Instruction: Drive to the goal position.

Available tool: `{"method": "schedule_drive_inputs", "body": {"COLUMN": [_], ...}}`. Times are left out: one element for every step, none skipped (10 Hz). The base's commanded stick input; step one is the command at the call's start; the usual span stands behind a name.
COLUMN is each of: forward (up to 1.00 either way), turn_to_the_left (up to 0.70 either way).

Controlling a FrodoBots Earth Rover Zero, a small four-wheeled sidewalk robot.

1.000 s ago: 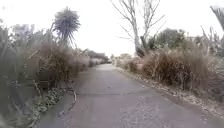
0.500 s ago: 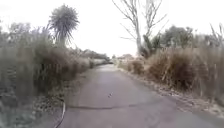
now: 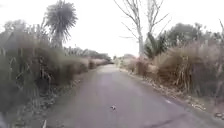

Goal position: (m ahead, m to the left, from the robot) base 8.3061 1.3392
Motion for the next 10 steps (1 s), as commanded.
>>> {"method": "schedule_drive_inputs", "body": {"forward": [1.00, 1.00, 1.00, 1.00, 1.00, 1.00, 1.00, 1.00, 1.00, 1.00], "turn_to_the_left": [0.00, 0.00, 0.00, -0.10, -0.23, -0.37, -0.28, -0.14, 0.00, 0.00]}}
